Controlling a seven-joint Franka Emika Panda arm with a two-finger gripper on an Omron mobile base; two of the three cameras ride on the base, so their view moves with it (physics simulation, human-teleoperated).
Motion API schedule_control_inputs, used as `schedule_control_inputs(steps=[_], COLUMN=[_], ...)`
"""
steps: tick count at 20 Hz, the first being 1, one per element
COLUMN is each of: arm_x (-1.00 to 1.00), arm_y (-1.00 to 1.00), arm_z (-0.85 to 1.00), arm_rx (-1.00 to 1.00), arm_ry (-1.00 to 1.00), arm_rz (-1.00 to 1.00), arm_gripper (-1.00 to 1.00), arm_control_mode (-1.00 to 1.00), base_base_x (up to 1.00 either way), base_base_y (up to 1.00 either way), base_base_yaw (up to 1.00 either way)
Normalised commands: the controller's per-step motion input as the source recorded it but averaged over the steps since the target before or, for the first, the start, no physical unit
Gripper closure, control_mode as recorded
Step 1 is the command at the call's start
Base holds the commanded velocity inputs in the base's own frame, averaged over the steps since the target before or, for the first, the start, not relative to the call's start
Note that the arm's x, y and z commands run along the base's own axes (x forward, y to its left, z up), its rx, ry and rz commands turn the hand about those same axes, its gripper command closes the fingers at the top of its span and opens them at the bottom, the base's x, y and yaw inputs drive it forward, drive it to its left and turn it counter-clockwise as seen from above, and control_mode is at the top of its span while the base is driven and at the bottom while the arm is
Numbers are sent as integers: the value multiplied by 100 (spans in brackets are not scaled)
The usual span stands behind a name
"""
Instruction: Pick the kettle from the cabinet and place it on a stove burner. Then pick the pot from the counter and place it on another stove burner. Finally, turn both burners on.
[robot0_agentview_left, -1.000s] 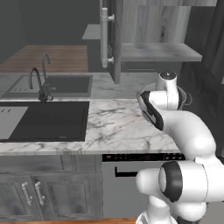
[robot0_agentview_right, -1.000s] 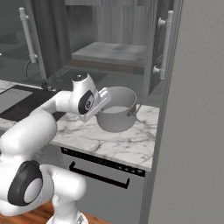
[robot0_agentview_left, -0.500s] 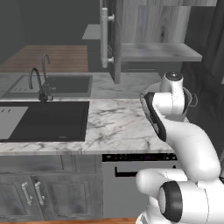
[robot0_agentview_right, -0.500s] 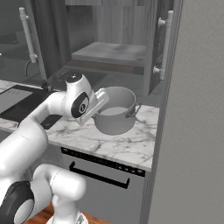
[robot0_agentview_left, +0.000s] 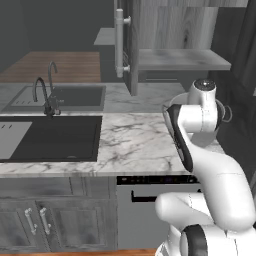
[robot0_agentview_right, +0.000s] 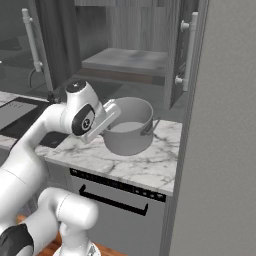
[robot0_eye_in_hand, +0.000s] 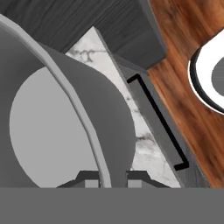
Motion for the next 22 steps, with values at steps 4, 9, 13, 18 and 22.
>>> schedule_control_inputs(steps=[4,9,13,18,22], arm_x=[-31,-31,-34,-35,-35], arm_y=[11,12,12,11,7], arm_z=[19,19,22,24,20], arm_rx=[0,0,0,0,0], arm_ry=[0,0,0,0,0], arm_rz=[0,0,0,0,0], arm_gripper=[100,100,100,100,100], arm_control_mode=[-100,-100,-100,-100,-100], base_base_x=[0,0,0,0,0], base_base_y=[0,0,0,0,0], base_base_yaw=[0,0,0,0,0])
